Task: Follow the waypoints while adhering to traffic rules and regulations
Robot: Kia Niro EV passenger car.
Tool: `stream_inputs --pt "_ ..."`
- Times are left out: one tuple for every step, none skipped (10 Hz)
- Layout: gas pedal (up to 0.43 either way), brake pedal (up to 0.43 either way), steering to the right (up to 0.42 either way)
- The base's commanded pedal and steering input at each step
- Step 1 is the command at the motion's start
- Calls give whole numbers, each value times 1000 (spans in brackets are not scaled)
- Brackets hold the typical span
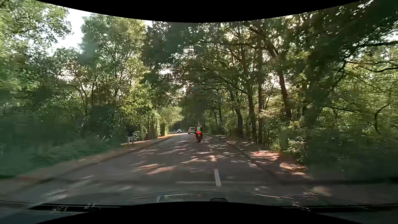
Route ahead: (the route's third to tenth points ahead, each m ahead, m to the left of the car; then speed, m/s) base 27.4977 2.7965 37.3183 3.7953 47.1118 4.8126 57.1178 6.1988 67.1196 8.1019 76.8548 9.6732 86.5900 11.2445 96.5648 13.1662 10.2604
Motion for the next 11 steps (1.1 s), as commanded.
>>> stream_inputs --pt "87 0 -7" --pt "87 0 -7" --pt "87 0 -7" --pt "87 0 -7" --pt "87 0 -8" --pt "87 0 -12" --pt "87 0 -16" --pt "87 0 -17" --pt "87 0 -16" --pt "79 0 -17" --pt "79 0 -19"
